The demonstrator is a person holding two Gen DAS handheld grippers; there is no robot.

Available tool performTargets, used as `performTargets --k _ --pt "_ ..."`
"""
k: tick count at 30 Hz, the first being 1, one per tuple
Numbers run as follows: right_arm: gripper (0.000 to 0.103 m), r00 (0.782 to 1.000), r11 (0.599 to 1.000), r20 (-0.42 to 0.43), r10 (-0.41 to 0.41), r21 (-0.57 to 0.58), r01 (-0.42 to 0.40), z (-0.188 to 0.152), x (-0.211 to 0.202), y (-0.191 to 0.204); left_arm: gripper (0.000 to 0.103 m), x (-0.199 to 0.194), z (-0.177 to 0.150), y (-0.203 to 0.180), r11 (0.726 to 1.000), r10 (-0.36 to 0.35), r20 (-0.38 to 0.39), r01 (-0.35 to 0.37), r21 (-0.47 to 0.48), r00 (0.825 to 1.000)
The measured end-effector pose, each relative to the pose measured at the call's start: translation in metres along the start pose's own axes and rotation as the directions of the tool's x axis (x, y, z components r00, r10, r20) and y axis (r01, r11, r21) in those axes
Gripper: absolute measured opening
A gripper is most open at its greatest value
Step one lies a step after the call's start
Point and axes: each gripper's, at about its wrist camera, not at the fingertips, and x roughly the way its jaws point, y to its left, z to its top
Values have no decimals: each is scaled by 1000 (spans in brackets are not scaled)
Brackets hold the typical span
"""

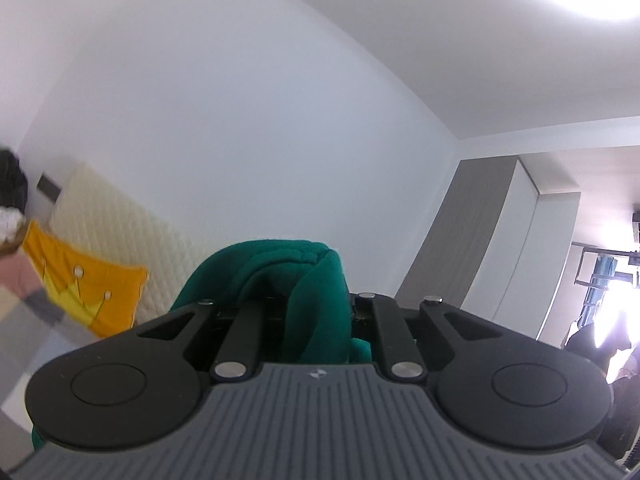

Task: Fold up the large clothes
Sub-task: 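Swing the held hoodie over the bed with both tools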

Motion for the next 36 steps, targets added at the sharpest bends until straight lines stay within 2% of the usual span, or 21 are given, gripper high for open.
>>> performTargets --k 5,8,10,11,13,17,22,26,29,33,35,36 --pt "27 999 998 43 20 -53 -18 34 13 18 16 -5 43 -27 998 -10 52 7 65 999" --pt "27 999 997 35 -15 -77 18 37 30 10 16 6 41 -27 994 25 35 -28 104 999" --pt "27 998 995 1 -56 -77 56 26 47 -7 16 25 30 -13 992 63 -5 -62 112 998" --pt "27 997 995 -20 -75 -65 73 18 56 -21 16 51 18 7 991 83 -31 -80 108 996" --pt "27 991 993 -71 -113 -37 111 -7 78 -56 17 79 -5 35 990 113 -83 -105 98 990" --pt "27 964 980 -178 -196 -1 199 -62 126 -134 17 141 -63 100 985 167 -199 -155 74 966" --pt "27 920 954 -263 -289 -2 300 -127 204 -244 18 242 -154 200 969 248 -304 -233 85 920" --pt "27 867 926 -347 -358 -11 378 -187 276 -344 19 324 -227 289 958 279 -402 -285 46 872" --pt "27 819 901 -414 -398 -10 433 -237 325 -415 19 378 -296 366 945 296 -482 -327 21 825" --pt "27 753 867 -483 -448 -29 497 -304 356 -476 19 444 -375 445 935 309 -583 -353 41 751" --pt "27 710 845 -525 -470 -35 534 -338 369 -511 20 471 -409 480 929 310 -625 -368 40 716" --pt "27 692 836 -545 -474 -32 548 -346 366 -513 22 482 -421 495 924 315 -642 -380 40 699"
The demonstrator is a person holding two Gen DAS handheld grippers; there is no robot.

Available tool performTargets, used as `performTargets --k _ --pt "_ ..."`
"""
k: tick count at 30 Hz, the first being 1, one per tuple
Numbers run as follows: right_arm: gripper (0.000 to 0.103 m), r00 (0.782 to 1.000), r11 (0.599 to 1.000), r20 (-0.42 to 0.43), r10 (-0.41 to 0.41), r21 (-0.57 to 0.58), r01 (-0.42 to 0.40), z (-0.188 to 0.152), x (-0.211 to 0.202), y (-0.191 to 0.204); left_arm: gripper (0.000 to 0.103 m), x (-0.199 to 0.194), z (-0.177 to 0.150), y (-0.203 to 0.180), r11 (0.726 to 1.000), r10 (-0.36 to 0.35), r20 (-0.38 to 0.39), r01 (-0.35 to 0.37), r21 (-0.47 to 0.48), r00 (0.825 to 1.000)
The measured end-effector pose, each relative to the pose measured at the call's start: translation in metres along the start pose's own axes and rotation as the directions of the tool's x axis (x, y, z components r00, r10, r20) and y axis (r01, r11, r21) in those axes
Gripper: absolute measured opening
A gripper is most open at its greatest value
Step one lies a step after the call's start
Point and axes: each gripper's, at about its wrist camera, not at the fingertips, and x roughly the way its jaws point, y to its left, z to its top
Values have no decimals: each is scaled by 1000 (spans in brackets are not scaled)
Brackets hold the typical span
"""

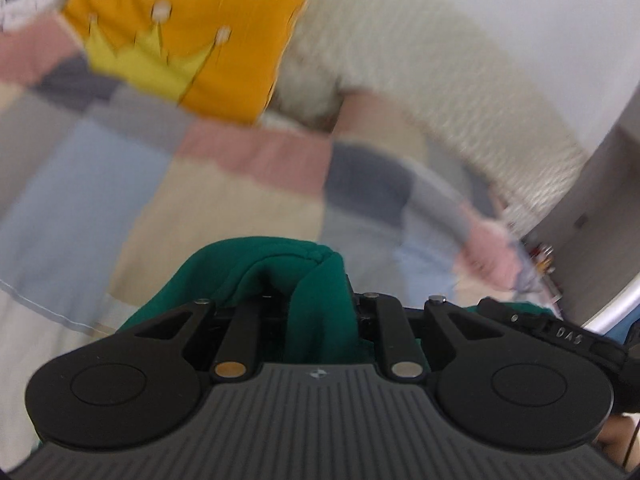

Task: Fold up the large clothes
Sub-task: 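Swing the held hoodie over the bed with both tools, then lower the hoodie flat onto the bed and open both tools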

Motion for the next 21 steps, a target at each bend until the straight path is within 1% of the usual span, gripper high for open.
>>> performTargets --k 2,3,7,8,10,13,14,16,17,18,19,20,21 --pt "27 998 1000 -51 -27 9 28 -13 12 -8 24 37 -1 16 1000 27 -47 -28 -9 999" --pt "27 996 999 -78 -43 11 44 -20 27 -16 25 52 -2 21 999 41 -67 -41 -4 997" --pt "28 980 994 -176 -90 43 99 -37 51 -28 27 90 -8 31 996 91 -144 -88 29 985" --pt "28 976 993 -197 -97 44 107 -42 56 -30 27 89 -10 28 994 106 -162 -101 39 981" --pt "28 973 993 -210 -99 47 111 -47 58 -31 27 104 -12 32 992 126 -186 -118 52 974" --pt "29 969 993 -228 -96 49 110 -44 54 -27 27 102 -11 29 992 124 -197 -116 53 973" --pt "30 966 993 -240 -95 47 109 -42 51 -25 29 100 -10 28 991 128 -205 -119 58 970" --pt "31 960 993 -261 -97 40 111 -38 50 -23 43 96 -7 25 991 125 -222 -112 72 967" --pt "35 959 993 -264 -100 35 113 -35 50 -21 59 87 -3 20 992 114 -227 -99 77 967" --pt "37 960 994 -262 -95 32 107 -33 47 -17 73 82 -2 17 994 92 -231 -76 78 969" --pt "46 962 994 -257 -90 35 102 -31 47 -15 78 75 0 14 995 77 -232 -59 82 970" --pt "59 964 995 -253 -85 37 98 -30 45 -13 83 70 1 11 995 71 -234 -52 87 970" --pt "65 965 995 -250 -85 33 96 -29 38 -8 83 63 2 7 995 63 -238 -42 93 969"
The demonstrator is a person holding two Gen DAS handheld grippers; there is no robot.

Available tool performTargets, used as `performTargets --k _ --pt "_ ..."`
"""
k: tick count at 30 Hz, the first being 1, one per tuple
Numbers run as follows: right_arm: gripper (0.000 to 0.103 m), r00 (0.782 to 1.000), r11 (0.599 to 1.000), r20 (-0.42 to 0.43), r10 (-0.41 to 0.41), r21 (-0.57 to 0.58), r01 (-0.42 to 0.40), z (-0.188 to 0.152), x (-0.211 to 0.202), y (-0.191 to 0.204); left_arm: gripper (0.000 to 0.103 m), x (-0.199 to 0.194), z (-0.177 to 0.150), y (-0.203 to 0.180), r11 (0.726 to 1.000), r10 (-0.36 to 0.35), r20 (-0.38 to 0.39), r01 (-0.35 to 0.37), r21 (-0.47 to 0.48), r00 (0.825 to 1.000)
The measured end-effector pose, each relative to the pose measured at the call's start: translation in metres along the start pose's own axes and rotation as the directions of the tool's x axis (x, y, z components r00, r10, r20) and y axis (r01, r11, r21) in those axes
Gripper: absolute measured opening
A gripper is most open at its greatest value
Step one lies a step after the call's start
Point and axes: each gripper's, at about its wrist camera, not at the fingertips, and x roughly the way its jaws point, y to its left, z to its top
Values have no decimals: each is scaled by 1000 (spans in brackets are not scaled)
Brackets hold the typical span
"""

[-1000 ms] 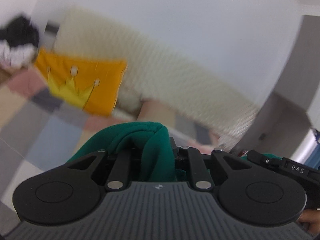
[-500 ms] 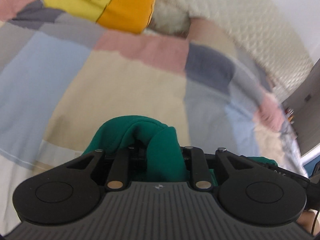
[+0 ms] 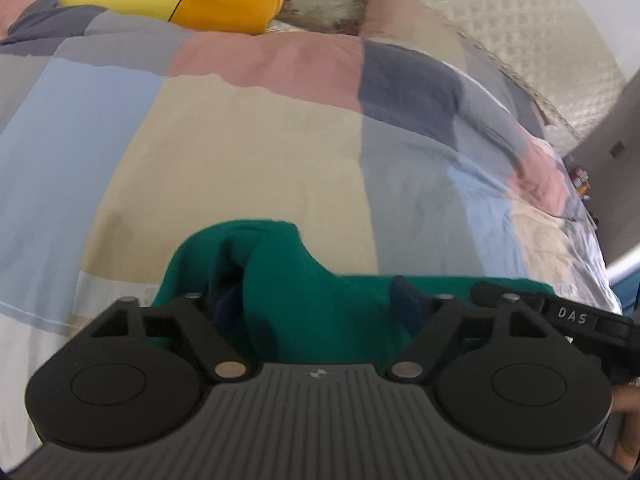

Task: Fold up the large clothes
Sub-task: 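Lower the hoodie flat onto the bed and open both tools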

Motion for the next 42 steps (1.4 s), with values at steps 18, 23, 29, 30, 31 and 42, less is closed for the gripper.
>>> performTargets --k 18,23,29,30,31,42 --pt "72 982 982 187 -9 -183 44 -109 -198 73 84 -227 -113 -37 996 10 184 -26 86 983" --pt "72 966 972 258 19 -232 43 -164 -279 96 84 -308 -172 -47 995 30 226 -51 88 974" --pt "72 955 967 291 60 -253 16 -230 -349 108 84 -390 -255 -59 994 26 257 -51 93 966" --pt "72 952 967 298 67 -256 13 -240 -357 109 84 -400 -270 -62 994 30 256 -56 96 966" --pt "72 949 966 306 72 -258 9 -250 -364 110 84 -408 -284 -64 993 31 255 -58 100 966" --pt "72 928 965 359 101 -261 -3 -353 -389 86 84 -428 -409 -68 995 44 218 -64 83 975"
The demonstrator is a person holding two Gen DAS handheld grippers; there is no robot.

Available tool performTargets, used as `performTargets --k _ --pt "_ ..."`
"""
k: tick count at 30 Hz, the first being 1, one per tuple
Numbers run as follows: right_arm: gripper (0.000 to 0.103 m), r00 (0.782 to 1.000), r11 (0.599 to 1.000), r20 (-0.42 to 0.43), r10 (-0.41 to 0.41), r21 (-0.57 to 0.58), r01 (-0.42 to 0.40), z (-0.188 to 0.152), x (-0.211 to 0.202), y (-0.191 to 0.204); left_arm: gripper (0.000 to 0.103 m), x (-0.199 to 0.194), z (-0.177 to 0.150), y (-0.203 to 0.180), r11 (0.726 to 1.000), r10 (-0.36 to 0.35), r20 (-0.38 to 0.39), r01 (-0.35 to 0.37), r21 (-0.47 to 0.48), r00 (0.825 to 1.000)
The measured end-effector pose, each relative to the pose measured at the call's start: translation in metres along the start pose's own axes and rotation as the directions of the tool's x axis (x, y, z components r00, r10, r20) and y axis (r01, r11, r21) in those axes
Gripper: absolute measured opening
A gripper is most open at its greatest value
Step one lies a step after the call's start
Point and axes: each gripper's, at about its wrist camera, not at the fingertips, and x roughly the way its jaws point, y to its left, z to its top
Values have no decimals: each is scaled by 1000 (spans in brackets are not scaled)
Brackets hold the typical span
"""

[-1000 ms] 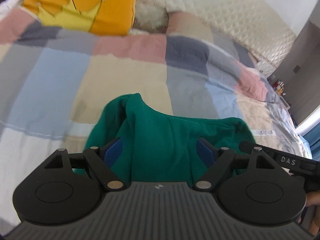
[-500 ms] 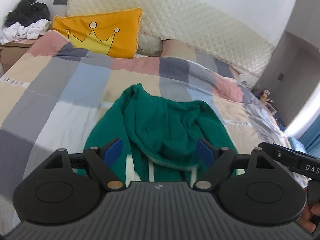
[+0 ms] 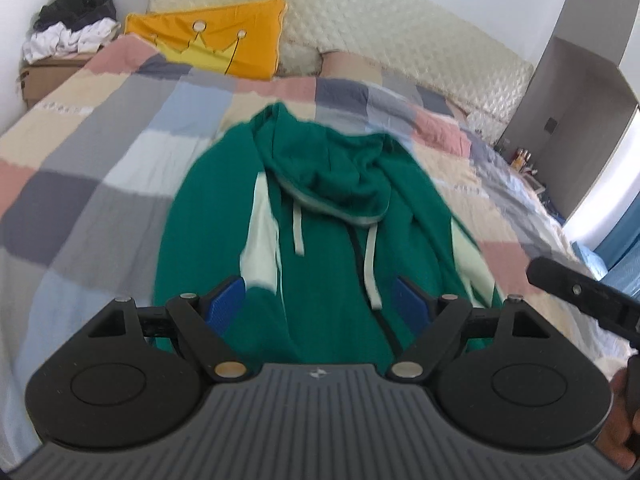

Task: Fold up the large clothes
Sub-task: 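Lower the hoodie flat onto the bed and open both tools, then grasp a hoodie sleeve with the left tool, pull it outward, release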

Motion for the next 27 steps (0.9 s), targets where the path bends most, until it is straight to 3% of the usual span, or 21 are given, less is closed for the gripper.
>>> performTargets --k 4,10,17,19,21,22,24,27 --pt "72 1000 1000 -22 1 8 -1 -37 5 -13 84 16 -24 1 1000 20 -29 -20 6 999" --pt "72 999 1000 -23 -26 5 27 -51 26 -33 83 58 -35 7 997 70 -83 -72 -28 994" --pt "72 996 999 -83 -33 21 35 -69 47 -45 82 112 -35 15 981 195 -147 -195 15 970" --pt "72 995 999 -91 -49 17 50 -71 52 -46 75 125 -38 18 972 233 -173 -232 27 957" --pt "72 992 998 -112 -53 35 57 -73 59 -49 51 139 -42 22 958 286 -209 -280 55 935" --pt "72 991 997 -123 -47 51 54 -74 62 -52 47 143 -43 25 951 310 -218 -304 61 925" --pt "72 990 995 -137 -43 78 54 -76 65 -56 28 146 -44 32 948 318 -222 -313 57 922" --pt "72 989 994 -142 -48 90 61 -77 65 -60 11 140 -35 41 950 313 -232 -306 64 921"
